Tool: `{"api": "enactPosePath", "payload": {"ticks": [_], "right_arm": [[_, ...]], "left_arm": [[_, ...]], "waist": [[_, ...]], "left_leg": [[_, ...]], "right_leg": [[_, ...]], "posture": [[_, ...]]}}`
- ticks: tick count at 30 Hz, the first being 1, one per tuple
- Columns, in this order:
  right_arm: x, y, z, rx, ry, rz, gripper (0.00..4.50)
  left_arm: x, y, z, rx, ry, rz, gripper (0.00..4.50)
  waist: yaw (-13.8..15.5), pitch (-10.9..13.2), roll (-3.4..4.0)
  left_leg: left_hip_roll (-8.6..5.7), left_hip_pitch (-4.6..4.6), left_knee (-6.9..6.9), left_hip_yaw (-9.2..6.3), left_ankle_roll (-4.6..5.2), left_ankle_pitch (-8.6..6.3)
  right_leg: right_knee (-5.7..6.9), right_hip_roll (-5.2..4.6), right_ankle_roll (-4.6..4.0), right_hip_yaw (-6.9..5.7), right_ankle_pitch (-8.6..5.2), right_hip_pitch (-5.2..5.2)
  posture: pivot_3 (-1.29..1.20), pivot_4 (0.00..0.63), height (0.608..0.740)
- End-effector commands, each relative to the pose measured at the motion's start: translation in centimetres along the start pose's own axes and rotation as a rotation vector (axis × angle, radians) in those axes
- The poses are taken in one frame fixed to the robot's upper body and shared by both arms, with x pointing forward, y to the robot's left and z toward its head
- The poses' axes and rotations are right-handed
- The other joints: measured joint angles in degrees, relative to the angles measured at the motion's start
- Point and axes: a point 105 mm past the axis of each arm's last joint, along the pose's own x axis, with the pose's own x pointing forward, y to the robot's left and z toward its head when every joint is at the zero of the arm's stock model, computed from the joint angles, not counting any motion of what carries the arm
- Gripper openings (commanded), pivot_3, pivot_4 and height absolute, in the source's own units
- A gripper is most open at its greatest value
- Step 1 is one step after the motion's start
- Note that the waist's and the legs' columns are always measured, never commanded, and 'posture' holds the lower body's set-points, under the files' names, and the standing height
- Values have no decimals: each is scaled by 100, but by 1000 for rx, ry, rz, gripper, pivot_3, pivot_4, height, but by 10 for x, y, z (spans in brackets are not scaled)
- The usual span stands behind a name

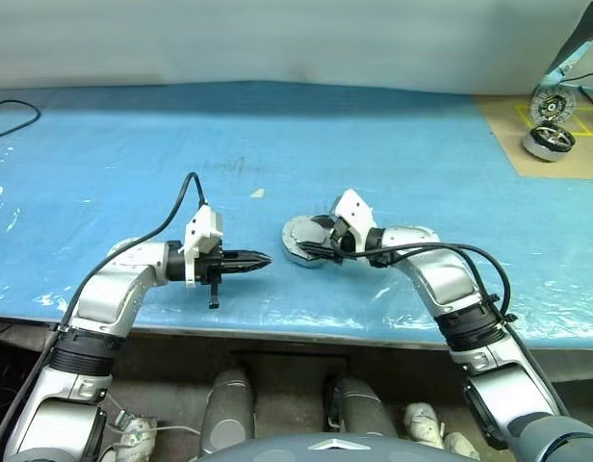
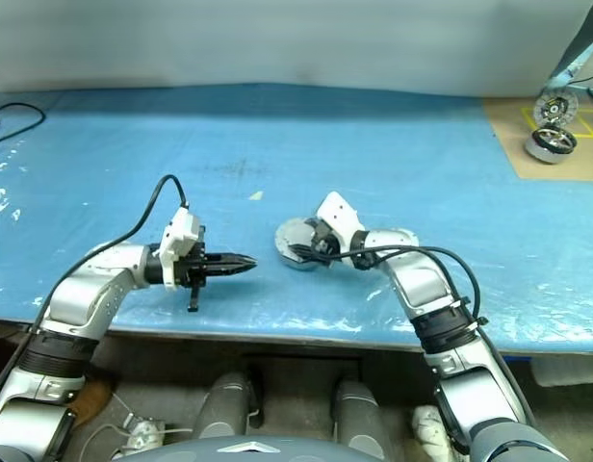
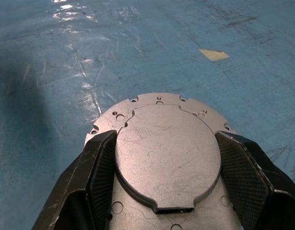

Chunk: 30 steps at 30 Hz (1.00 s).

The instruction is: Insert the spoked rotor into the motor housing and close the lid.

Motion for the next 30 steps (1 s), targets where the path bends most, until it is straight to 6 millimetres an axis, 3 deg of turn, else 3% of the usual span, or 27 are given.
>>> {"api": "enactPosePath", "payload": {"ticks": [1,5,18,23,30], "right_arm": [[8,6,-7,1,27,18,2927],[10,8,-29,6,92,14,2927],[2,3,-47,-8,143,20,2927],[0,-5,-34,11,102,20,2927],[5,-2,-55,-18,178,26,2927]], "left_arm": [[1,-2,8,29,-25,-8,0],[0,-1,7,31,-22,-2,0],[0,2,7,38,-22,-3,0],[1,4,7,44,-18,-2,0],[3,4,13,51,-23,-7,0]], "waist": [[-1,0,0],[-8,-2,-1],[4,-3,-2],[4,-3,-2],[4,-4,-3]], "left_leg": [[0,0,-1,0,0,0],[1,11,-2,0,0,0],[-1,71,-14,2,0,-2],[-1,72,-17,2,1,-3],[-1,77,-21,3,2,-3]], "right_leg": [[-1,0,0,0,0,0],[4,1,0,1,0,4],[-13,0,2,5,-2,65],[-16,-1,2,5,-2,64],[-17,0,2,6,-2,67]], "posture": [[0,150,740],[0,150,740],[0,150,740],[0,150,740],[0,150,740]]}}
